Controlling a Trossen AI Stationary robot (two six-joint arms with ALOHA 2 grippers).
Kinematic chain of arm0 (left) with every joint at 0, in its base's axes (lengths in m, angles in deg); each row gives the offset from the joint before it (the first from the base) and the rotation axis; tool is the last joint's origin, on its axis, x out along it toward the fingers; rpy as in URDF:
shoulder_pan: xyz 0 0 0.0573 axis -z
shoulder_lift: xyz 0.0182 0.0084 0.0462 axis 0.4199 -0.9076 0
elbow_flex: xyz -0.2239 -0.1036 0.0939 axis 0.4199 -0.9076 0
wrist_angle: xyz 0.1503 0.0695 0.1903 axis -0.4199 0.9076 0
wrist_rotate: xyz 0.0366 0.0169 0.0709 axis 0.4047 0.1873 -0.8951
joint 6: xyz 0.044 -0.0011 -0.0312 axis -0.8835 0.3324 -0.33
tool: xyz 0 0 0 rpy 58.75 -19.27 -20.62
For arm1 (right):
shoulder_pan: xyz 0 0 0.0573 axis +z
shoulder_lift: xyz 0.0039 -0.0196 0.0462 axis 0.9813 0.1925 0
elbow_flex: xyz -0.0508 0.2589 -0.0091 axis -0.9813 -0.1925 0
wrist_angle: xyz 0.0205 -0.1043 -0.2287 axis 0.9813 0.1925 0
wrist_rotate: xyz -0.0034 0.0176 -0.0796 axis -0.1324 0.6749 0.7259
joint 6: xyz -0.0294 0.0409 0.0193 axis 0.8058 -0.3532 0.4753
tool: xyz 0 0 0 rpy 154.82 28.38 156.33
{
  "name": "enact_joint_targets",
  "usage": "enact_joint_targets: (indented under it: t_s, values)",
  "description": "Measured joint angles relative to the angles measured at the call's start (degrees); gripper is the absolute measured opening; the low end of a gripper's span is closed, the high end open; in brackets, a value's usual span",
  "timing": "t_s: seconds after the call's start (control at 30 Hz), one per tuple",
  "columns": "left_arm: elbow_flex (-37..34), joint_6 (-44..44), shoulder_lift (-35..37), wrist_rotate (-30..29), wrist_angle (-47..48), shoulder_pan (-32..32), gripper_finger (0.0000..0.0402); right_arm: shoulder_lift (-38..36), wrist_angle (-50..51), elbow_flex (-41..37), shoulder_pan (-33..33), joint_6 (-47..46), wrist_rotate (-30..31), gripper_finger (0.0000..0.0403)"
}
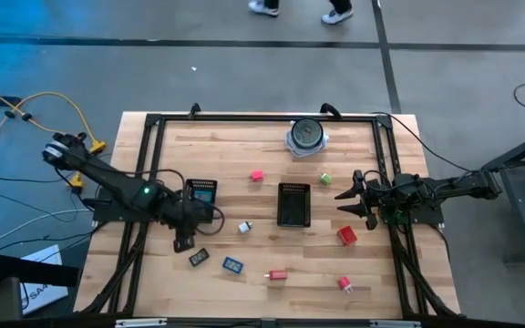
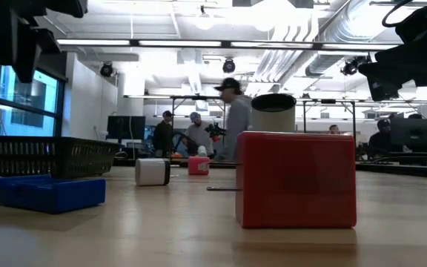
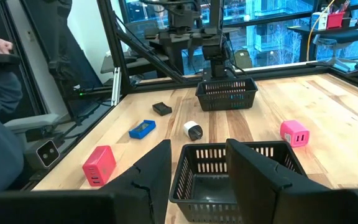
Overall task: Pick & Place Office items
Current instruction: Put the black digital clock into the left black bin
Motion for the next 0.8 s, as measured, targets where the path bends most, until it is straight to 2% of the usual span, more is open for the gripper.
enact_joint_targets:
  t_s: [0.33,0.53,0.8]
  values:
    - [0.53,15.43,-8.08,-1.43,-1.94,6.31,0.019,-0.01,-0.02,0.02,0.0,0.0,0.02,0.014]
    - [0.53,23.48,-12.43,-1.43,-5.12,8.06,0.019,-0.01,0.0,0.02,0.0,0.0,0.0,0.014]
    - [0.53,25.53,-16.69,-0.76,-6.46,8.15,0.019,0.0,0.0,0.01,0.0,0.01,0.0,0.014]
